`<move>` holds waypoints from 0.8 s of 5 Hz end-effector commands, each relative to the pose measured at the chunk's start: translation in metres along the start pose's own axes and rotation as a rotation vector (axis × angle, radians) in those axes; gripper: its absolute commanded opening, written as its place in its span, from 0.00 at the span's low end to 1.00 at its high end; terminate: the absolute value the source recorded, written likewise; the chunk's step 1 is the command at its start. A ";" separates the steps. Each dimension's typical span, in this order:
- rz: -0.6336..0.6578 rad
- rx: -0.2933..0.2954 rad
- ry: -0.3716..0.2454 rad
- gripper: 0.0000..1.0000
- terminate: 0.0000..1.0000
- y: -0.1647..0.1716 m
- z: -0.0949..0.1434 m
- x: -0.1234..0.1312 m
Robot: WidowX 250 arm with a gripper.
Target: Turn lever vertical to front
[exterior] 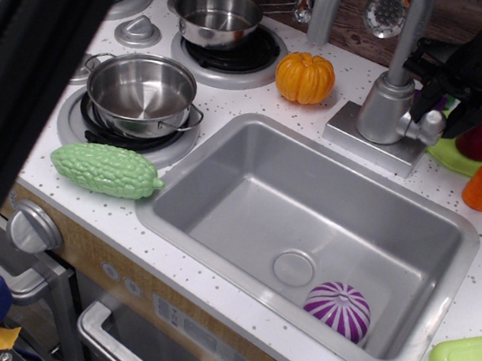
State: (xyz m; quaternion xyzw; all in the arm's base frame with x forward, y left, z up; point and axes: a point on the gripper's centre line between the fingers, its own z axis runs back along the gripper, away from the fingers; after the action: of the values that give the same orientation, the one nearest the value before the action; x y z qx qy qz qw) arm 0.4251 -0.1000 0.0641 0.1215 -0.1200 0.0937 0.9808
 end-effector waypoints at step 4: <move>0.105 -0.153 0.002 0.00 0.00 0.008 -0.007 -0.018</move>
State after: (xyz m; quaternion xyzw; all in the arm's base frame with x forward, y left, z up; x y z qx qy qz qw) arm 0.4112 -0.0974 0.0424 0.0371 -0.1291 0.1307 0.9823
